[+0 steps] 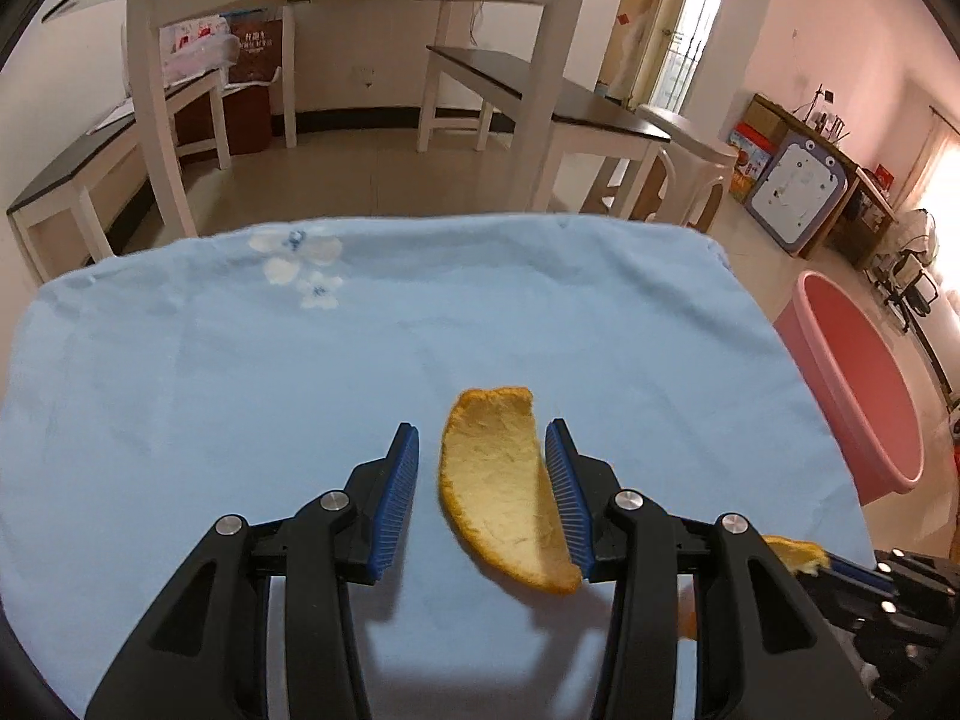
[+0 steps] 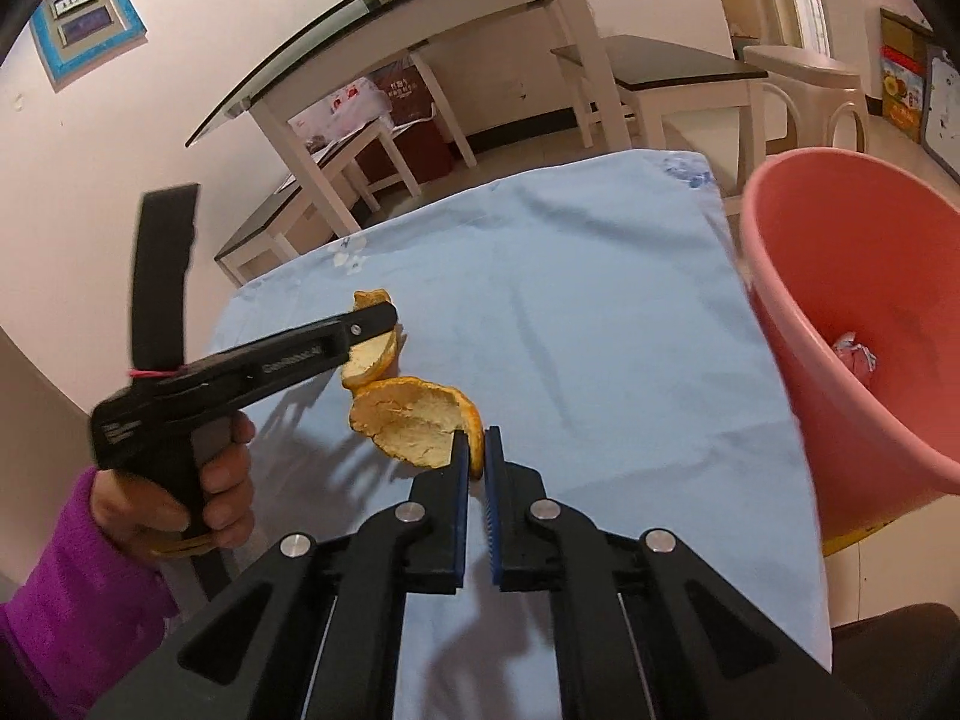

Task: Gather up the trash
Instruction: 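Grasp one orange peel piece with the left tool while the right tool grasps the other, then lift both orange peel pieces and carry them over the pink bucket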

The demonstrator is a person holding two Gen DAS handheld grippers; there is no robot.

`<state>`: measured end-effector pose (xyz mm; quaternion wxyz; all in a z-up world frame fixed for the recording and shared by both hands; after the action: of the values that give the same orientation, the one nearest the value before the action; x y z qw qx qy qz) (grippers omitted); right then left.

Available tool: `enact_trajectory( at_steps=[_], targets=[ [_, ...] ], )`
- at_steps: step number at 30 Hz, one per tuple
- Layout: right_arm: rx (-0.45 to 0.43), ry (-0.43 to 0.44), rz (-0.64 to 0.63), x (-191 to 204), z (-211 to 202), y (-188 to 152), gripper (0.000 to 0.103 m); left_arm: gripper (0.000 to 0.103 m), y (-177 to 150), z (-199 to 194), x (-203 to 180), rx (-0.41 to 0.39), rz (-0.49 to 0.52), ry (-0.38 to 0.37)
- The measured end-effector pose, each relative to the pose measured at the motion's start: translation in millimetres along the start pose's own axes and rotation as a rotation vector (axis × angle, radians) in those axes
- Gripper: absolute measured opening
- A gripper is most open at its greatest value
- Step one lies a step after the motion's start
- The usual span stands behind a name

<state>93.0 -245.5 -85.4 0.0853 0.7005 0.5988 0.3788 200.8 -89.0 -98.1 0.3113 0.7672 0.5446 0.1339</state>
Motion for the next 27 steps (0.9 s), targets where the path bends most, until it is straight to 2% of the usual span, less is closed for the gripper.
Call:
enact_trajectory(
  at_steps=[3, 4, 6, 7, 9, 17, 27],
  targets=[
    [0.0, -0.005, 0.001, -3.5, -2.7, -3.5, 0.004, 0.044, -0.5, -0.4, -3.9, -0.019, 0.015, 0.019],
    [0.002, -0.005, 0.004, -3.9, -2.6, -4.4, 0.004, 0.036, -1.2, -1.0, -5.1, -0.021, 0.02, 0.026],
    [0.001, -0.002, 0.009, -5.6, -5.0, -6.2, 0.004, 0.032, -3.3, -2.8, -6.5, -0.022, 0.021, 0.034],
    [-0.002, -0.002, 0.009, -6.3, -6.9, -6.9, 0.004, 0.027, -4.5, -5.4, -6.4, -0.026, 0.016, 0.035],
    [-0.008, -0.002, 0.014, -7.9, -11.0, -8.2, 0.004, 0.009, -7.4, -9.6, -7.5, -0.022, 0.012, 0.036],
    [-0.025, -0.006, 0.022, -10.3, -26.4, -13.4, 0.004, 0.004, -23.0, -43.5, -10.5, -0.036, -0.05, 0.012],
    [-0.024, 0.018, -0.013, 0.5, -41.7, -28.9, 0.004, 0.004, -59.3, -120.1, -19.6, -0.144, -0.082, 0.107]
  ],
)
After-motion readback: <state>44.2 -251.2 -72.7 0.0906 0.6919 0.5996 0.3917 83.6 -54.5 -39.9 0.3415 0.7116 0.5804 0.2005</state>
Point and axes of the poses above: each gripper's, at about its wrist camera, not at the fingertips, and z roughly the way its jaws point, x to its left, y to its top, the point moved 2 cm from there along z, roughly the way its jaws point, and after that the axes turned 2 degrees about z, right-handed, at the moved point
